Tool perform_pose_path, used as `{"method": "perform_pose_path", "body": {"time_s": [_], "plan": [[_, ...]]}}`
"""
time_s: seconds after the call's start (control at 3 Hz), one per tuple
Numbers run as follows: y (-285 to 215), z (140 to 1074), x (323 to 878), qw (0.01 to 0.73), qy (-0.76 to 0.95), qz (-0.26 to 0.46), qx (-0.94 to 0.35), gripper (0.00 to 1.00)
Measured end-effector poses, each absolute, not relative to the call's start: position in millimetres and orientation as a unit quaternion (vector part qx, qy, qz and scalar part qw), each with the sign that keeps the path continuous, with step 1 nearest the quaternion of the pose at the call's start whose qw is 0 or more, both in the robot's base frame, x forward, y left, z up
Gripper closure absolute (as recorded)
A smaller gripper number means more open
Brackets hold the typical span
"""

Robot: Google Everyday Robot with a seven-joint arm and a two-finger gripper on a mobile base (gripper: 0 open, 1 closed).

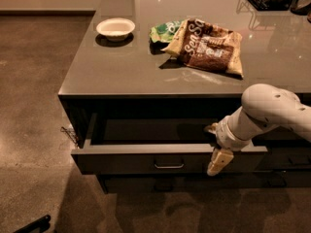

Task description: Open top drawer

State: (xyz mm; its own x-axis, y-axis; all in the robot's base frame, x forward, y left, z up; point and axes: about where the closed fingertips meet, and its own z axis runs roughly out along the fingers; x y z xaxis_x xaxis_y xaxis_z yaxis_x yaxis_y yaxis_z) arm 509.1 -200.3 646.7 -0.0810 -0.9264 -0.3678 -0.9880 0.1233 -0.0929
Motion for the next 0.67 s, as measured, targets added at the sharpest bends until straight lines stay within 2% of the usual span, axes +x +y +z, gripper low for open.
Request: {"method": "perform_pose_path", "body": {"time_s": [0.67], "plan": [[-196.4, 643.5, 501.9, 0.146, 0.731, 0.084, -0.661, 0.0]]}}
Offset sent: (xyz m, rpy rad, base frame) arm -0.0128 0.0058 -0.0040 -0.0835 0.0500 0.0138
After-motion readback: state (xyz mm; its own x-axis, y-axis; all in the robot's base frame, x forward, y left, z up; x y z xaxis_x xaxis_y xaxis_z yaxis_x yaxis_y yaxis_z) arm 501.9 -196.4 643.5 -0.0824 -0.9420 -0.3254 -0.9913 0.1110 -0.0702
